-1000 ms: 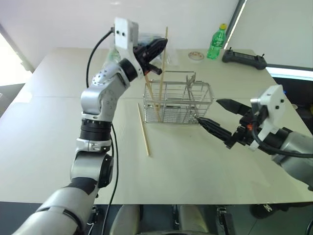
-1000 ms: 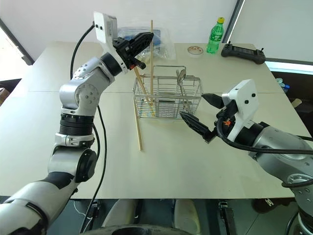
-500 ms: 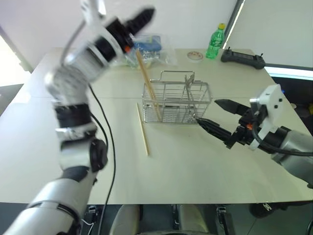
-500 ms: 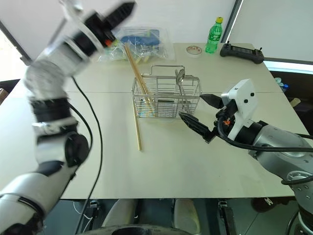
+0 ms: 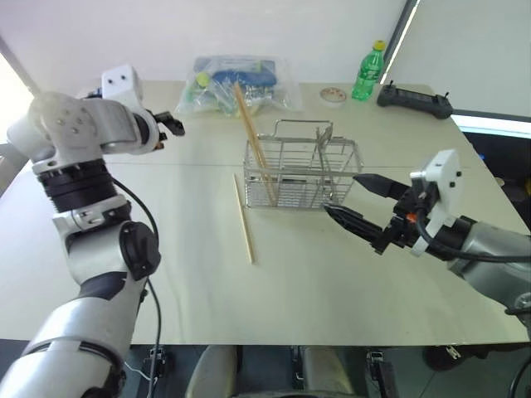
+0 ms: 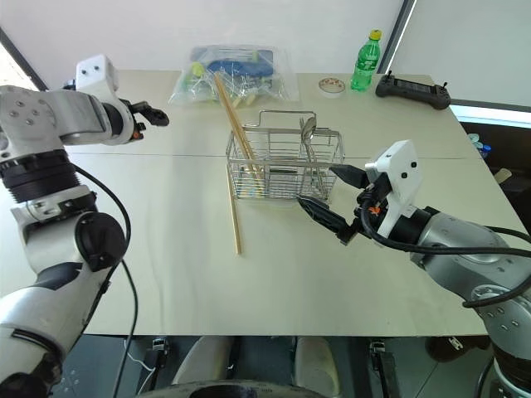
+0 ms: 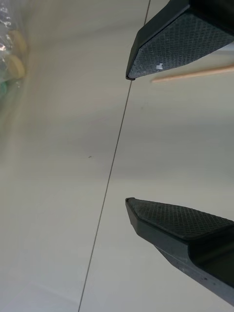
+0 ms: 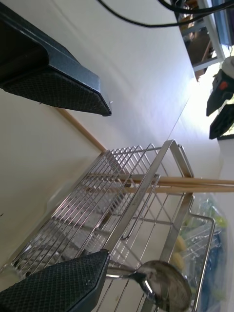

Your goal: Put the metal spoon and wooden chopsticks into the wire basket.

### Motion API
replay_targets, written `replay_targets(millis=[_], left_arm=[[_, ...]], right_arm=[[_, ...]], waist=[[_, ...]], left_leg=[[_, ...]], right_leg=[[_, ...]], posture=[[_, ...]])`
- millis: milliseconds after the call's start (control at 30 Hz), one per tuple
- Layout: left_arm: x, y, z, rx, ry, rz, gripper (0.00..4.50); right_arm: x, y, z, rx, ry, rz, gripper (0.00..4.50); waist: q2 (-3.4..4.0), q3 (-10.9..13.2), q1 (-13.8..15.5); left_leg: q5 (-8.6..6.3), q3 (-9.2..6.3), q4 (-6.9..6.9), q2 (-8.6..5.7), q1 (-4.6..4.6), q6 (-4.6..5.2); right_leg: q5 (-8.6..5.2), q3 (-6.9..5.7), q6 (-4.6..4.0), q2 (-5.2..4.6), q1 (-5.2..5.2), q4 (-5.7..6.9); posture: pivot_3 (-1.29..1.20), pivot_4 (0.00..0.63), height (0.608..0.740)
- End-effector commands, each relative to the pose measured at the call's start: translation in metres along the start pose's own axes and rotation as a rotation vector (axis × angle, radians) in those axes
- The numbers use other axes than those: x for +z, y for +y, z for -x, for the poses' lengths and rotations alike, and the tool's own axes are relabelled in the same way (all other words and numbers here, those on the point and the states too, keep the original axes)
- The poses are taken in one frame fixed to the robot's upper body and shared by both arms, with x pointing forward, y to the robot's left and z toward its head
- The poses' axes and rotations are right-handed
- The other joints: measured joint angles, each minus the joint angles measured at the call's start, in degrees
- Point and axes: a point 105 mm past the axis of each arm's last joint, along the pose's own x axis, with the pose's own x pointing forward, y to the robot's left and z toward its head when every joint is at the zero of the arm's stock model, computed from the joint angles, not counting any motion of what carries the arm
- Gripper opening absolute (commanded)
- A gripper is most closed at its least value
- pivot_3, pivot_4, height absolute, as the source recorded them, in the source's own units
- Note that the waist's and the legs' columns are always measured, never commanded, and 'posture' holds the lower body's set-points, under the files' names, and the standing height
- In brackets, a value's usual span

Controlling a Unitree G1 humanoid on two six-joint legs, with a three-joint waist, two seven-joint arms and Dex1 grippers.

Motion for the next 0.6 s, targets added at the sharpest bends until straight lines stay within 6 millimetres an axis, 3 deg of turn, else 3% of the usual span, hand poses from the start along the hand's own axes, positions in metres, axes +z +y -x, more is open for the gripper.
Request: replay_targets(millis=[33, 367, 500, 600], left_arm=[[-0.015, -0.002, -0.004, 0.024, 0.033, -0.015, 4.07], [-0.033, 0.012, -0.011, 0.038, 0.149, -0.004, 4.07], [-0.05, -0.003, -0.01, -0.094, 0.251, -0.058, 4.07], [-0.05, -0.006, -0.008, -0.087, 0.271, -0.084, 4.07]], right_arm=[[0.007, 0.004, -0.003, 0.007, -0.04, 0.02, 4.5], [0.002, 0.002, 0.0, -0.044, -0.057, 0.0, 4.5], [0.0, 0.004, -0.003, -0.055, -0.068, -0.008, 4.5], [-0.001, 0.005, -0.007, -0.059, -0.079, -0.01, 4.5]], waist=[[0.0, 0.0, -0.1], [-0.02, 0.0, -0.1], [-0.01, 0.0, -0.1], [-0.04, 0.0, 0.0]], left_leg=[[0.0, 0.02, 0.0, -0.01, 0.0, -0.01], [0.03, 0.05, 0.01, -0.02, -0.01, -0.05], [0.03, 0.02, 0.01, -0.01, -0.01, -0.05], [0.04, -0.01, 0.04, -0.02, -0.02, -0.06]], right_leg=[[0.0, 0.01, 0.0, 0.0, 0.0, -0.01], [0.02, 0.03, -0.04, 0.02, -0.06, 0.02], [0.02, 0.04, -0.04, 0.0, -0.06, 0.03], [0.03, 0.04, -0.04, -0.01, -0.06, 0.05]], posture=[[0.0, 0.15, 0.721], [0.0, 0.15, 0.721], [0.0, 0.15, 0.721], [0.0, 0.15, 0.721]])
